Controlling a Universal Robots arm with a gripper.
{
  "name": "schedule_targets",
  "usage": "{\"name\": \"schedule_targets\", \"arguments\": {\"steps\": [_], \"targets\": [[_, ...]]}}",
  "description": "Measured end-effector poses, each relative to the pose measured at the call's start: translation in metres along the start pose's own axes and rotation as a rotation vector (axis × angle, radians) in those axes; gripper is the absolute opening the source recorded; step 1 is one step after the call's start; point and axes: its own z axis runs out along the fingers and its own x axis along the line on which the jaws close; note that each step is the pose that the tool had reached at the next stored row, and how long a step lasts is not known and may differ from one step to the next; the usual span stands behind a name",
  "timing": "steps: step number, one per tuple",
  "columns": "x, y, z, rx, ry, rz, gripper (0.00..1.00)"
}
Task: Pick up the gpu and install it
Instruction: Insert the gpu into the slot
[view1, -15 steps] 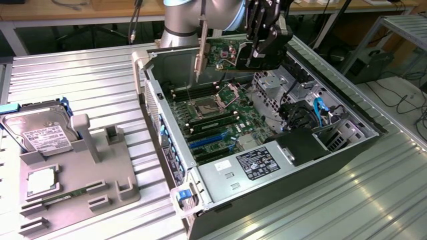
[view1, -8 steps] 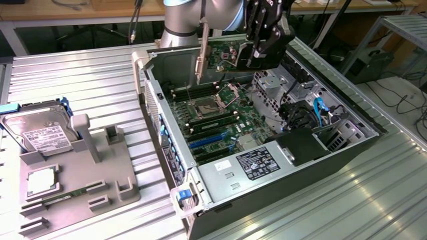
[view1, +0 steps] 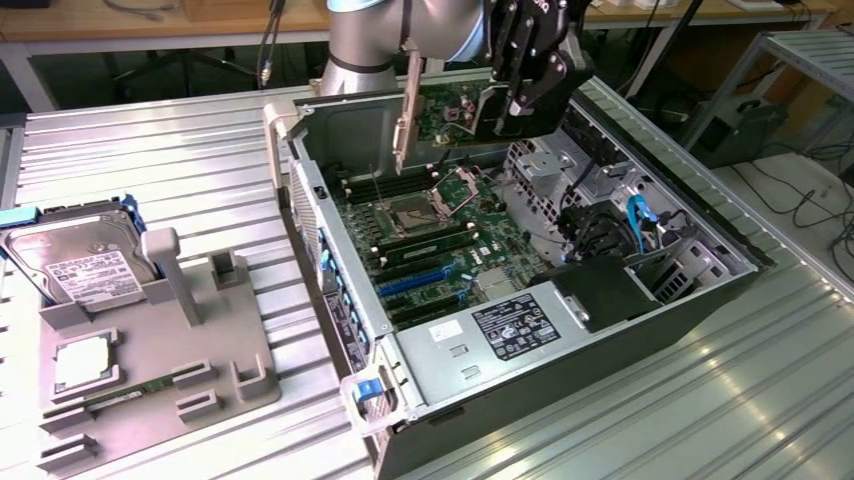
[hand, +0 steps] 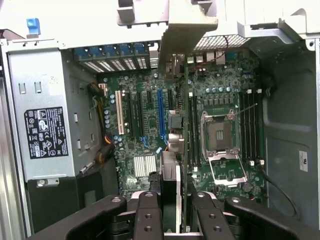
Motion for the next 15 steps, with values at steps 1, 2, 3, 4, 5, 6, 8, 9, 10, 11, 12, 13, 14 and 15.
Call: {"name": "schedule_targets", "arguments": {"steps": [1, 2, 3, 4, 5, 6, 8, 9, 10, 11, 12, 13, 14, 15], "targets": [[0.0, -0.0001, 0.0, -0.0001, 0.0001, -0.009, 0.28], [0.0, -0.0002, 0.0, -0.0002, 0.0003, -0.022, 0.28], [0.0, -0.0003, 0.0, -0.0005, 0.0006, -0.051, 0.28], [0.0, -0.0006, 0.0, -0.0008, 0.0012, -0.095, 0.28], [0.0, -0.0007, 0.0, -0.001, 0.0015, -0.114, 0.28], [-0.0001, -0.0009, 0.0, -0.0012, 0.0016, -0.129, 0.28], [-0.0001, -0.0011, 0.0, -0.0015, 0.0021, -0.163, 0.28], [-0.0001, -0.0012, 0.0, -0.0016, 0.0021, -0.172, 0.28], [-0.0001, -0.0012, 0.0, -0.0016, 0.0022, -0.181, 0.28], [-0.0001, -0.0013, 0.0, -0.0018, 0.0024, -0.193, 0.28], [-0.0001, -0.0014, 0.0, -0.0018, 0.0025, -0.202, 0.28], [-0.0001, -0.0015, 0.0, -0.002, 0.0028, -0.22, 0.28], [-0.0001, -0.0016, 0.0, -0.0021, 0.0029, -0.232, 0.28], [-0.0001, -0.0016, 0.0, -0.0021, 0.003, -0.242, 0.28]]}}
